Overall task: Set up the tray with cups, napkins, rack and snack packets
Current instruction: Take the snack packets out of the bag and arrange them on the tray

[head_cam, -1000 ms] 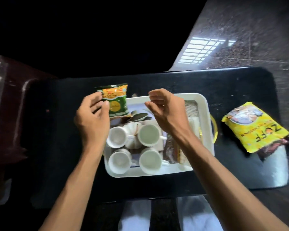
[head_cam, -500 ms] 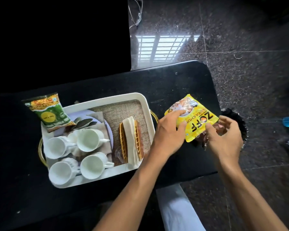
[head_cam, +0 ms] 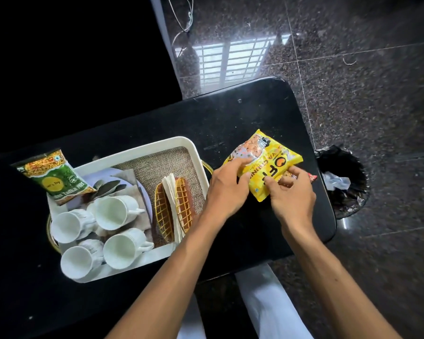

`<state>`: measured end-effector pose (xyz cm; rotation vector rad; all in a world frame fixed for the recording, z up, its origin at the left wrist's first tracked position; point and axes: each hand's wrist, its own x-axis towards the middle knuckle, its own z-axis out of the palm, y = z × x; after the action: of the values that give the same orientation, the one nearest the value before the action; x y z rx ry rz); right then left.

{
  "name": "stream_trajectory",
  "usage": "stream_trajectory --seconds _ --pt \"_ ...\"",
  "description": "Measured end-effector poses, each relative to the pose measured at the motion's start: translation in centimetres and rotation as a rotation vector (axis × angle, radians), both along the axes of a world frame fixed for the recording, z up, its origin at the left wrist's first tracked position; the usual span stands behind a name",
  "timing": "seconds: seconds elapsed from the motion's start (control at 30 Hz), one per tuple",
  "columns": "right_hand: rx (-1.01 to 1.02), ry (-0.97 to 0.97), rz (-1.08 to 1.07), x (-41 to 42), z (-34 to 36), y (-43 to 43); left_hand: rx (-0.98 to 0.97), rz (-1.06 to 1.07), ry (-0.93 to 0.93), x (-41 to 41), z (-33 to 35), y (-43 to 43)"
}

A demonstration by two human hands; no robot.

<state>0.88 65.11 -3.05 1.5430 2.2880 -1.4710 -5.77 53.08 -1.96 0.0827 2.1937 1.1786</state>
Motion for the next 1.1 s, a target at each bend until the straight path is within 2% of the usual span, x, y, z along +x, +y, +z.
stream_trajectory --seconds 0.1,0.2,0.33,0.43,0.57,0.7,0.77,0.87,0.93,1.1 --pt "0.017 0.123 0.116 -1.8 1.5 -0.3 -0.019 0.016 0.104 -1.7 0.8 -0.8" --pt "0.099 0.221 0.349 -4.0 3.3 -0.9 -0.01 0.038 0.257 -4.5 2.3 -2.6" --pt "0.143 0.311 0.626 -7.1 5.9 -2.3 -0.072 -0.074 0.451 -8.3 4.3 -6.9" --pt "0.158 0.423 0.792 -9.2 7.8 -3.8 -0.003 -0.16 0.413 -9.8 5.3 -11.0" --pt "0.177 0.547 0.936 -11.8 9.5 -6.3 0.032 -0.139 0.411 -10.2 6.2 -16.3" --pt "-0.03 0.624 0.899 -13.3 9.7 -9.2 0.079 0.007 0.436 -9.7 6.2 -20.7" --pt "-0.234 0.577 0.816 -13.4 9.0 -10.7 0.073 0.089 0.466 -9.3 5.7 -22.6" --pt "-0.414 0.346 0.819 -13.1 7.4 -13.0 0.122 0.232 0.428 -8.7 4.9 -24.8" --pt "-0.392 0.235 0.852 -12.9 6.2 -15.0 0.156 0.337 0.352 -8.2 4.3 -26.0" --pt "-0.198 0.113 0.804 -13.4 3.8 -18.9 0.096 0.546 0.178 -6.9 2.4 -27.5"
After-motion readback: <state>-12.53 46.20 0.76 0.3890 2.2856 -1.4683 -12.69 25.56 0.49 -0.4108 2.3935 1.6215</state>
